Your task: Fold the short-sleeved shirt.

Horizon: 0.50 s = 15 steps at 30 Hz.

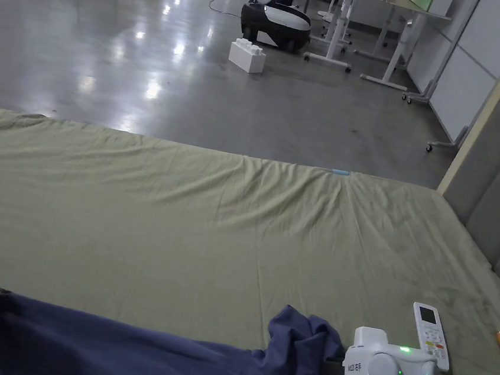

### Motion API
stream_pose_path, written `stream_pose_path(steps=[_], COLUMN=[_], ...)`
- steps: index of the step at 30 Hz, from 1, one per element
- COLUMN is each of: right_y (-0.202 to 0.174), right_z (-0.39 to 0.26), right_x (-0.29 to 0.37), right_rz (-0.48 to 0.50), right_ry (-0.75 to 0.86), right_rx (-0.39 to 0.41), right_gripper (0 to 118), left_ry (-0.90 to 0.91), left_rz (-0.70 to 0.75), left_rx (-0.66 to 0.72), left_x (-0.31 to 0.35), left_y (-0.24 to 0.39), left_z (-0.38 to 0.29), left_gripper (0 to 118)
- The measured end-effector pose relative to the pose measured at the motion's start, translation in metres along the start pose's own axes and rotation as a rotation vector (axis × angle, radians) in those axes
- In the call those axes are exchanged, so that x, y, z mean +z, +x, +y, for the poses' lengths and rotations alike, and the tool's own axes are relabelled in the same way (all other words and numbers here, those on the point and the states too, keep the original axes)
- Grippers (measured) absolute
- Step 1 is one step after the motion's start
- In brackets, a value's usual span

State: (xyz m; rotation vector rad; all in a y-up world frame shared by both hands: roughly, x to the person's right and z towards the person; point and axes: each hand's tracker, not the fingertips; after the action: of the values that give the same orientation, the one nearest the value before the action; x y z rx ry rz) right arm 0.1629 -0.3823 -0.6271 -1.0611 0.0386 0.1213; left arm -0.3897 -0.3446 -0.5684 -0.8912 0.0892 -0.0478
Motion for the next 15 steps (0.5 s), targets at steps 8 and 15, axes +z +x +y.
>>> stream_pose_path(steps=[8,15], right_y=[-0.034,-0.016], right_z=[0.01,0.01], right_x=[-0.021,0.023], right_rz=[-0.03,-0.039], right_ry=[0.033,0.281], right_rx=[0.13,0.073], right_gripper=[2,1], left_ry=[0.003,0.077], left_rz=[0.009,0.005], left_rx=[0.008,0.043], left_x=[0.01,0.045], left_y=[-0.003,-0.009], left_z=[-0.009,-0.008], left_gripper=[7,7])
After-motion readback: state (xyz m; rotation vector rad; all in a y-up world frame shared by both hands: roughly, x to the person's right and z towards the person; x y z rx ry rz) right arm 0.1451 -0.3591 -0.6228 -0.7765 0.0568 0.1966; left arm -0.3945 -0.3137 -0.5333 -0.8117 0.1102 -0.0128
